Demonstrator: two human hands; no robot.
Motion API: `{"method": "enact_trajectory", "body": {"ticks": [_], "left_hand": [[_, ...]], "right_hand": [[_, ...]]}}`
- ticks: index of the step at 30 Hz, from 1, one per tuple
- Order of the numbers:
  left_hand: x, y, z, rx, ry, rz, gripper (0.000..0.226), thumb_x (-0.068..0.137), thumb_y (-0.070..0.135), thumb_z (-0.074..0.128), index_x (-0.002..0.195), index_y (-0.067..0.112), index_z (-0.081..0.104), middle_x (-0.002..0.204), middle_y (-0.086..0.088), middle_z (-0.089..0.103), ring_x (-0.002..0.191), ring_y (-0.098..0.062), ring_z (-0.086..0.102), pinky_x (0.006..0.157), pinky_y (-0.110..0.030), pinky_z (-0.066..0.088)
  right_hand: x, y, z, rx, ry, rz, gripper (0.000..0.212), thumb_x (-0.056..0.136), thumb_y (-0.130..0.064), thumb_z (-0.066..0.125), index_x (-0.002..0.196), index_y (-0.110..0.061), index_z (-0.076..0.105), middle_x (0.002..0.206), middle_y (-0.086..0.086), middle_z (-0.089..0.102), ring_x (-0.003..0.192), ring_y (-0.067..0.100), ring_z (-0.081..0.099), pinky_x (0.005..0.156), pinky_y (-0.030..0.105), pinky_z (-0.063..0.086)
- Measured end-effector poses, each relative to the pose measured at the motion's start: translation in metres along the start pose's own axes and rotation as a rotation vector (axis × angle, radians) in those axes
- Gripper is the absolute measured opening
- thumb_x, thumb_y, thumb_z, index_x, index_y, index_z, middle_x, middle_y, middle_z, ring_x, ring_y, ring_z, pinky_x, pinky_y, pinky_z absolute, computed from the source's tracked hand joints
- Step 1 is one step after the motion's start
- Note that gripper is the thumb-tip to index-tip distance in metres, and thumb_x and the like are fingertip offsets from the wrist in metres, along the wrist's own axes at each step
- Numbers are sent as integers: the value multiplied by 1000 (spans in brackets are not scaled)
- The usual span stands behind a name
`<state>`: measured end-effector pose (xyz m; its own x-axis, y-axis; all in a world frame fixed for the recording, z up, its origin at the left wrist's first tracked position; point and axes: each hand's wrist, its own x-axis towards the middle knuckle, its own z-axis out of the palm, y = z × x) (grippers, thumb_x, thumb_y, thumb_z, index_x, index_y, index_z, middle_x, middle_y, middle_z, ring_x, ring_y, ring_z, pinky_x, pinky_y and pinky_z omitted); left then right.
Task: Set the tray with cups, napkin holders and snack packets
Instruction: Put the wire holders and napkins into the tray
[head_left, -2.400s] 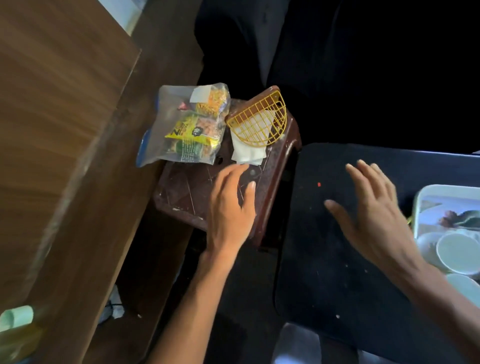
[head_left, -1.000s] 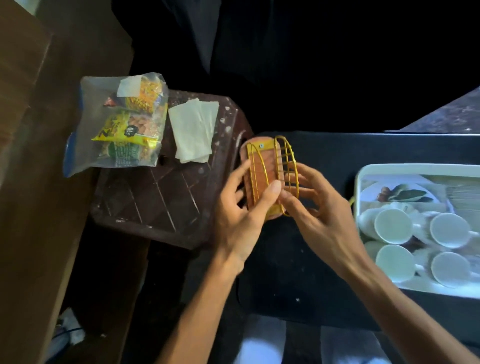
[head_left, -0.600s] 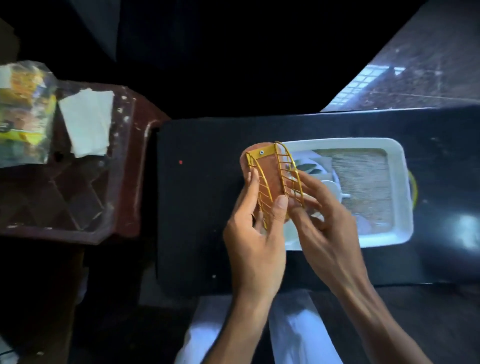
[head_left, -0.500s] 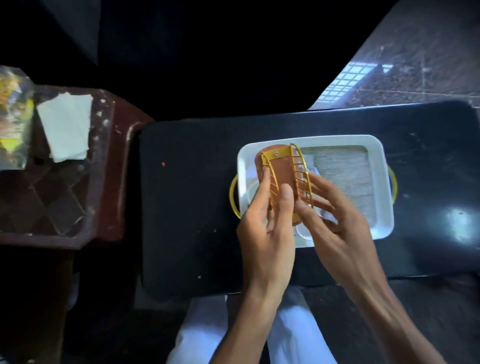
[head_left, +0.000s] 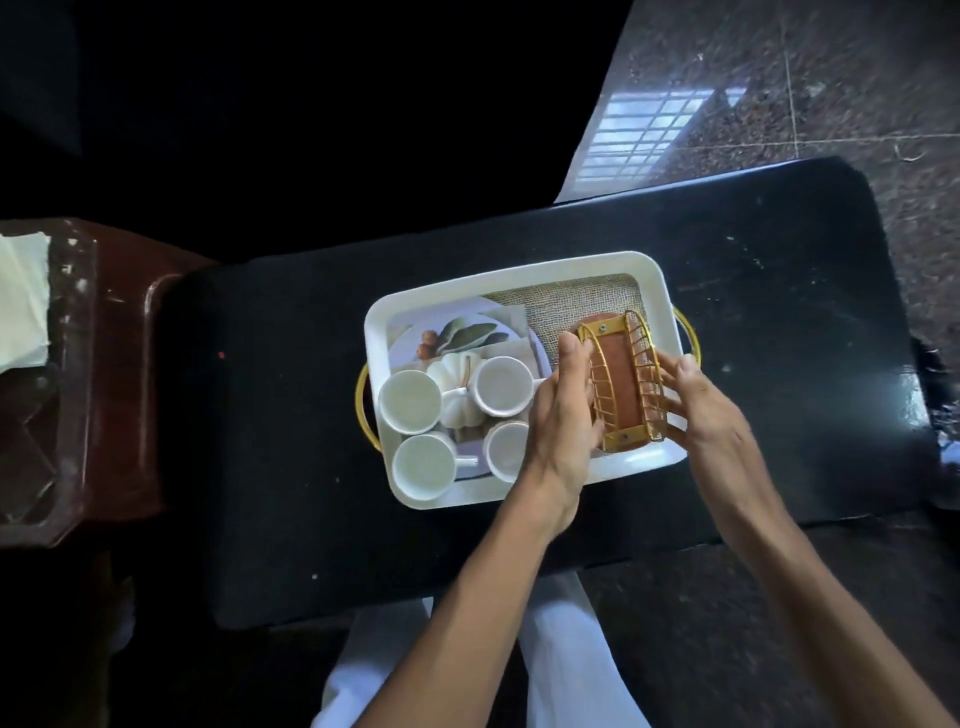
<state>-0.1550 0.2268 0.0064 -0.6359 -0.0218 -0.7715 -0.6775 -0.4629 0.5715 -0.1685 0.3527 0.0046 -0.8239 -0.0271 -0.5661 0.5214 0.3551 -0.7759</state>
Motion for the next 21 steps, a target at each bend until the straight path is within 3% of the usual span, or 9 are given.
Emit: {"method": "enact_trajectory", "body": {"ticks": [2, 4, 6, 10, 16, 18, 21], "left_hand": [[11, -5, 4, -3, 27, -3, 68, 99, 66, 27, 149, 24, 47, 143, 11, 58, 141, -11, 47, 120, -49, 34], [21, -13, 5, 2, 57, 14, 68, 98, 67, 28, 146, 25, 51, 103, 34, 68, 111, 10, 61, 117, -46, 36], [28, -19, 6, 19, 79, -3, 67, 97, 68, 28, 144, 27, 53, 79, 43, 66, 88, 20, 59, 114, -45, 38], [36, -28, 6, -22, 94, -41, 63, 99, 66, 28, 143, 28, 54, 95, 34, 65, 103, 8, 58, 119, -50, 36], [39, -31, 5, 33, 106, -44, 60, 101, 63, 30, 141, 27, 57, 96, 34, 69, 98, 13, 60, 116, -47, 41], [40, -30, 5, 60, 99, -33, 62, 101, 64, 29, 142, 26, 56, 110, 26, 69, 105, 8, 60, 115, -47, 42], [40, -28, 5, 72, 97, -16, 64, 101, 65, 29, 143, 24, 55, 107, 24, 63, 104, 4, 58, 111, -45, 45]], "right_hand": [[10, 7, -1, 4, -6, 22, 33, 98, -68, 31, 105, -66, 63, 110, -29, 70, 105, -4, 66, 101, 38, 50], [19, 13, -2, 15, -13, 42, 34, 97, -68, 32, 106, -64, 64, 110, -25, 71, 105, -1, 67, 102, 41, 50], [25, 19, -3, 11, -19, 45, 37, 98, -67, 31, 110, -59, 65, 111, -22, 72, 105, -2, 67, 101, 39, 50], [28, 24, -2, -12, -25, 25, 38, 100, -64, 30, 105, -56, 67, 105, -21, 73, 99, -4, 68, 90, 29, 51], [31, 35, -3, -20, -39, 31, 39, 101, -63, 29, 111, -52, 66, 110, -15, 72, 105, 5, 68, 98, 44, 53], [32, 37, -3, -25, -33, 28, 42, 100, -66, 29, 112, -50, 66, 109, -14, 73, 104, 5, 68, 98, 45, 53], [33, 38, -5, -28, -27, 34, 38, 98, -68, 30, 108, -56, 65, 108, -17, 72, 104, 4, 68, 98, 44, 53]]}}
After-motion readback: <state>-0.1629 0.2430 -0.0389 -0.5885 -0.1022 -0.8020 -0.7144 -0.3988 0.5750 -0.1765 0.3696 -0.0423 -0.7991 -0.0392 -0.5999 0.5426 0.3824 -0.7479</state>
